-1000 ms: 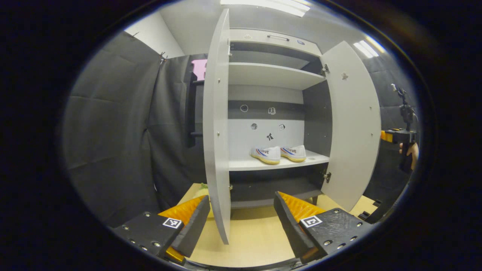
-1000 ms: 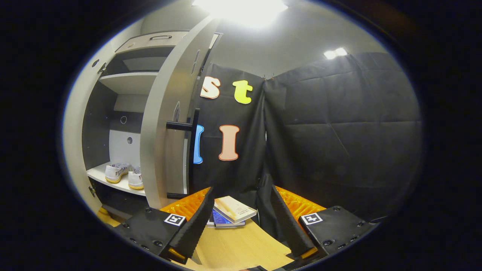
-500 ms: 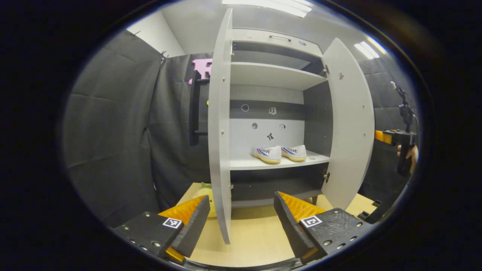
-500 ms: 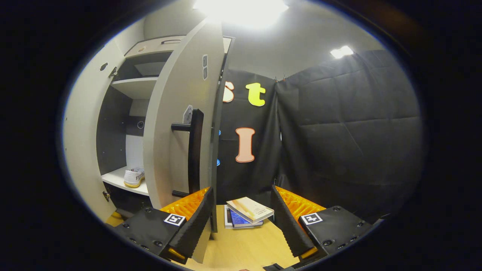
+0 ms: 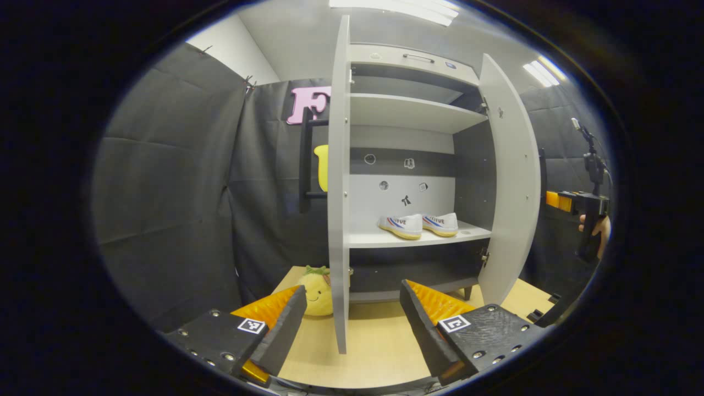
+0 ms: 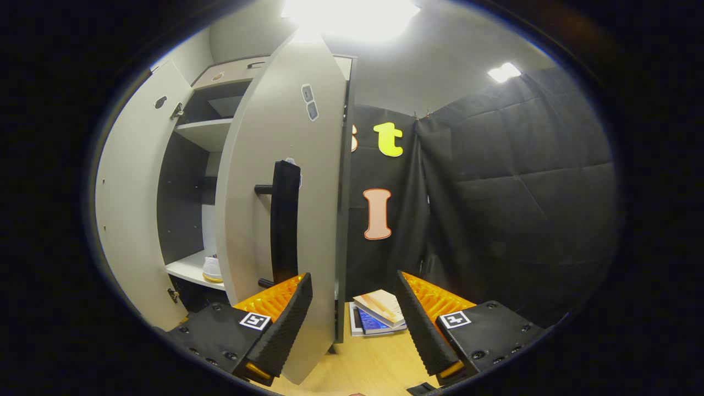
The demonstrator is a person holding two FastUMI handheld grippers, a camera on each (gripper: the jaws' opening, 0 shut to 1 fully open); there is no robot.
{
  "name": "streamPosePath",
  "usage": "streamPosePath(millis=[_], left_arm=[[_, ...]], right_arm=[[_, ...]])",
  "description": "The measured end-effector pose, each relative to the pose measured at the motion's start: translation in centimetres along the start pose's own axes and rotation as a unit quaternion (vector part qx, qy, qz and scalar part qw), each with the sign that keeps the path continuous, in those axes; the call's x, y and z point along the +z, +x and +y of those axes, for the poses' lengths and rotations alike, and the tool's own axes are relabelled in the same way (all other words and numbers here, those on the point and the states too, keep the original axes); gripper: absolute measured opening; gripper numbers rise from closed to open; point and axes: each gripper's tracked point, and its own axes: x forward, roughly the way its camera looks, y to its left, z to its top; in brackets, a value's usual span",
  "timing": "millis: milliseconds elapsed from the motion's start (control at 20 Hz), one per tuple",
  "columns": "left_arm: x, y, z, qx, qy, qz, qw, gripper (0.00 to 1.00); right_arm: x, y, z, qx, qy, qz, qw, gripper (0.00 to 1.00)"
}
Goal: Grab one shoe with the right hand and put it into the shoe cabinet, grab the other shoe with the left hand and put it into the shoe cabinet; then close the right door with the right hand and the left door with the left hand.
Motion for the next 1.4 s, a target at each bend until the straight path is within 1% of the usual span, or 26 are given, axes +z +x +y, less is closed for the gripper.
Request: streamPosePath(millis=[100, 150, 200, 400, 450, 500, 550, 600, 650, 750, 800, 850, 900, 950, 1000, 1050, 1100, 1150, 1200, 1250, 1300, 1350, 1400], left_arm=[[0.0, -0.5, 0.9, 0.013, 0.000, 0.000, 1.000, 0.98], [-0.2, -0.8, 1.5, 0.020, -0.001, 0.000, 1.000, 0.98], [-0.2, -1.1, 2.0, 0.027, -0.002, 0.001, 1.000, 0.98], [-0.6, -2.2, 4.6, 0.058, -0.007, 0.005, 0.998, 0.98], [-0.8, -2.2, 5.1, 0.065, -0.009, 0.005, 0.998, 0.98], [-0.8, -2.3, 5.7, 0.073, -0.010, 0.006, 0.997, 0.98], [-0.7, -2.2, 6.4, 0.081, -0.011, 0.006, 0.997, 0.98], [-0.4, -2.1, 7.2, 0.090, -0.012, 0.005, 0.996, 0.98], [-0.1, -2.0, 7.9, 0.096, -0.014, 0.002, 0.995, 0.98], [1.0, -1.1, 9.2, 0.109, -0.018, -0.007, 0.994, 0.98], [1.8, -0.6, 10.0, 0.116, -0.018, -0.013, 0.993, 0.98], [2.5, 0.0, 10.7, 0.123, -0.017, -0.019, 0.992, 0.98], [3.4, 0.4, 11.2, 0.128, -0.017, -0.027, 0.991, 0.98], [4.2, 0.7, 11.8, 0.132, -0.016, -0.033, 0.991, 0.98], [5.1, 1.0, 12.4, 0.137, -0.016, -0.039, 0.990, 0.98], [6.1, 1.6, 12.9, 0.142, -0.015, -0.046, 0.989, 0.98], [6.8, 1.9, 13.3, 0.144, -0.014, -0.051, 0.988, 0.98], [7.6, 2.3, 13.8, 0.145, -0.013, -0.056, 0.988, 0.98], [8.4, 2.6, 14.2, 0.149, -0.011, -0.058, 0.987, 0.98], [9.0, 3.2, 14.5, 0.153, -0.011, -0.061, 0.986, 0.97], [9.7, 3.6, 14.6, 0.157, -0.012, -0.064, 0.985, 0.98], [10.4, 3.9, 14.5, 0.159, -0.016, -0.067, 0.985, 0.98], [11.0, 4.2, 14.3, 0.159, -0.022, -0.072, 0.984, 0.96]], right_arm=[[0.0, 0.4, 1.6, 0.019, 0.001, 0.000, 1.000, 0.92], [-0.2, 0.7, 2.5, 0.028, 0.000, 0.002, 1.000, 0.95], [-0.5, 1.0, 3.3, 0.038, -0.001, 0.005, 0.999, 0.92], [-1.2, 1.9, 6.2, 0.070, -0.007, 0.015, 0.997, 0.92], [-1.3, 2.0, 6.8, 0.077, -0.007, 0.016, 0.997, 0.93], [-1.4, 2.0, 7.1, 0.080, -0.007, 0.016, 0.997, 0.93], [-1.6, 2.0, 7.2, 0.081, -0.007, 0.016, 0.997, 0.96], [-1.8, 1.9, 7.2, 0.083, -0.007, 0.017, 0.996, 0.93], [-2.0, 1.8, 7.1, 0.084, -0.007, 0.018, 0.996, 0.93], [-2.5, 1.6, 6.6, 0.079, -0.009, 0.021, 0.997, 0.93], [-2.7, 1.5, 6.1, 0.076, -0.008, 0.023, 0.997, 0.96], [-3.0, 1.3, 5.8, 0.074, -0.005, 0.025, 0.997, 0.96], [-3.3, 1.2, 5.3, 0.071, -0.002, 0.028, 0.997, 0.93], [-3.6, 1.0, 4.7, 0.067, -0.001, 0.030, 0.997, 0.96], [-4.0, 0.9, 4.1, 0.060, 0.000, 0.035, 0.998, 0.93], [-4.4, 0.6, 3.4, 0.054, 0.001, 0.040, 0.998, 0.96], [-4.6, 0.3, 2.8, 0.047, 0.003, 0.044, 0.998, 0.93], [-4.8, 0.1, 2.1, 0.039, 0.004, 0.047, 0.998, 0.96], [-4.9, -0.1, 1.2, 0.029, 0.004, 0.047, 0.998, 0.93], [-4.9, -0.2, 0.4, 0.019, 0.002, 0.048, 0.999, 0.93], [-5.1, -0.2, -0.4, 0.011, 0.002, 0.049, 0.999, 0.96], [-5.1, -0.2, -1.0, 0.006, 0.004, 0.052, 0.999, 0.92], [-5.2, -0.3, -1.6, 0.003, 0.008, 0.053, 0.999, 0.96]])
